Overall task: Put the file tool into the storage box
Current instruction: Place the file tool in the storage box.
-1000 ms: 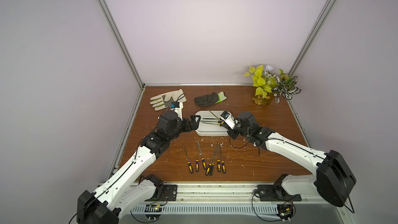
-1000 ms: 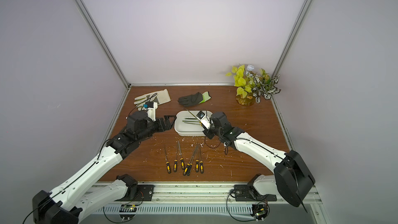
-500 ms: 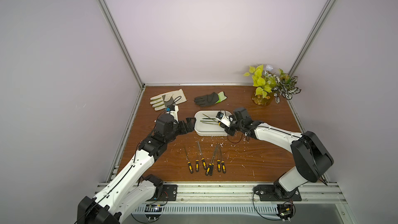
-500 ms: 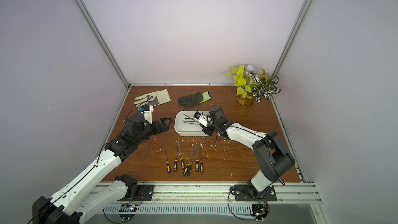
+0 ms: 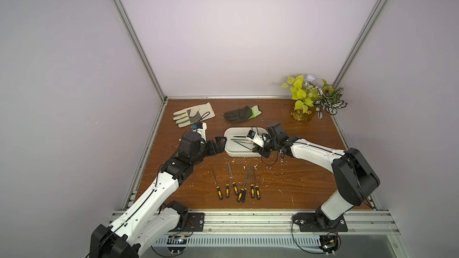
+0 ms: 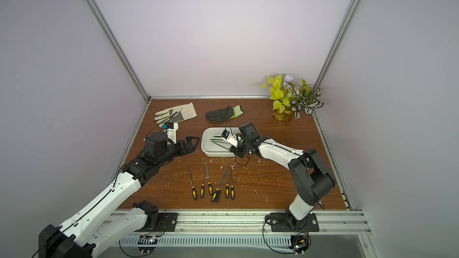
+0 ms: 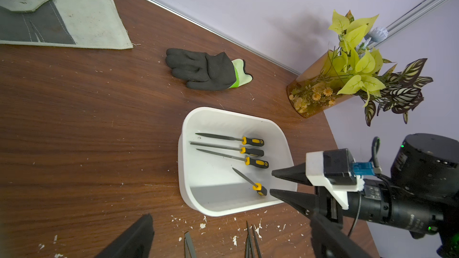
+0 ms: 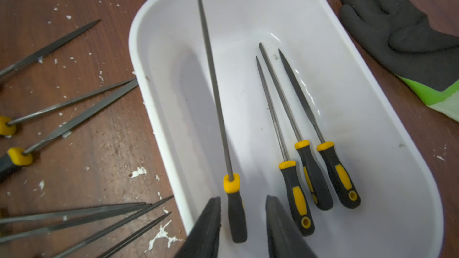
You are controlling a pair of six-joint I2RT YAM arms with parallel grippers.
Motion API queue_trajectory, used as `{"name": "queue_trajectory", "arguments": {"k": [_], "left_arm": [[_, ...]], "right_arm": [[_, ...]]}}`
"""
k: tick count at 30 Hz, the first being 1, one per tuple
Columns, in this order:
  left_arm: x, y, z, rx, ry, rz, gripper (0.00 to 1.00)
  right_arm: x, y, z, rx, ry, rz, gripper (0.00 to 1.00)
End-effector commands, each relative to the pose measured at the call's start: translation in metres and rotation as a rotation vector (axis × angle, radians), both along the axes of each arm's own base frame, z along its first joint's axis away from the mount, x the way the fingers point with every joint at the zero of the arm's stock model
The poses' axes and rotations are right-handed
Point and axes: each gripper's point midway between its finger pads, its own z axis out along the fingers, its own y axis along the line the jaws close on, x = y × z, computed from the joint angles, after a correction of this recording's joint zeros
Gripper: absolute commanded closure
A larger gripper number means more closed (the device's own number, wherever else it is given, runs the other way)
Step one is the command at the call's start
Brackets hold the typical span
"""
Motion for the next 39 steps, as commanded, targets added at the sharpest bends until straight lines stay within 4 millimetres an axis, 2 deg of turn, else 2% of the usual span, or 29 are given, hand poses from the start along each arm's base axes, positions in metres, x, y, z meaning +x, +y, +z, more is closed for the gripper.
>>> {"name": "queue_trajectory", "arguments": {"k": [1,7,11,13,16,18,21,25,28,32,35,39], "left_arm": [[0.001,0.001,0.001,-0.009,-0.007,-0.002,0.00],[0.003,-0.004,-0.009,-0.010,0.020,-0.022,0.00],[0.009,-0.013,-0.014,0.012,0.033,-0.073,0.00],[0.014,-0.016,-0.016,0.074,0.047,-0.109,0.00],[0.027,0.000,-0.024,0.245,0.088,-0.067,0.00],[0.032,0.001,-0.023,0.272,0.081,-0.066,0.00],[0.034,-0.003,-0.031,0.256,0.062,-0.082,0.00],[0.029,-0.003,-0.055,0.233,0.098,-0.073,0.00],[0.025,-0.002,-0.067,0.223,0.119,-0.066,0.00],[0.027,-0.007,-0.063,0.207,0.105,-0.086,0.00],[0.027,-0.011,-0.061,0.216,0.125,-0.115,0.00],[0.020,-0.008,-0.055,0.264,0.139,-0.145,0.00]], "right_arm": [[0.014,0.000,0.037,0.056,-0.076,-0.072,0.61],[0.030,-0.014,0.071,0.156,-0.074,-0.312,0.59],[0.013,-0.007,0.087,0.283,0.056,-0.357,0.60],[-0.001,-0.007,0.088,0.315,0.106,-0.358,0.57],[-0.016,-0.014,0.092,0.363,0.146,-0.404,0.57],[-0.027,-0.019,0.094,0.413,0.173,-0.433,0.56],[-0.045,-0.033,0.087,0.432,0.195,-0.482,0.54],[-0.068,-0.055,0.066,0.420,0.217,-0.598,0.55],[-0.089,-0.062,0.053,0.418,0.238,-0.648,0.56],[-0.116,-0.060,0.036,0.425,0.272,-0.685,0.56],[-0.138,-0.045,0.017,0.451,0.366,-0.665,0.58],[-0.166,-0.031,-0.008,0.389,0.437,-0.651,0.58]]}}
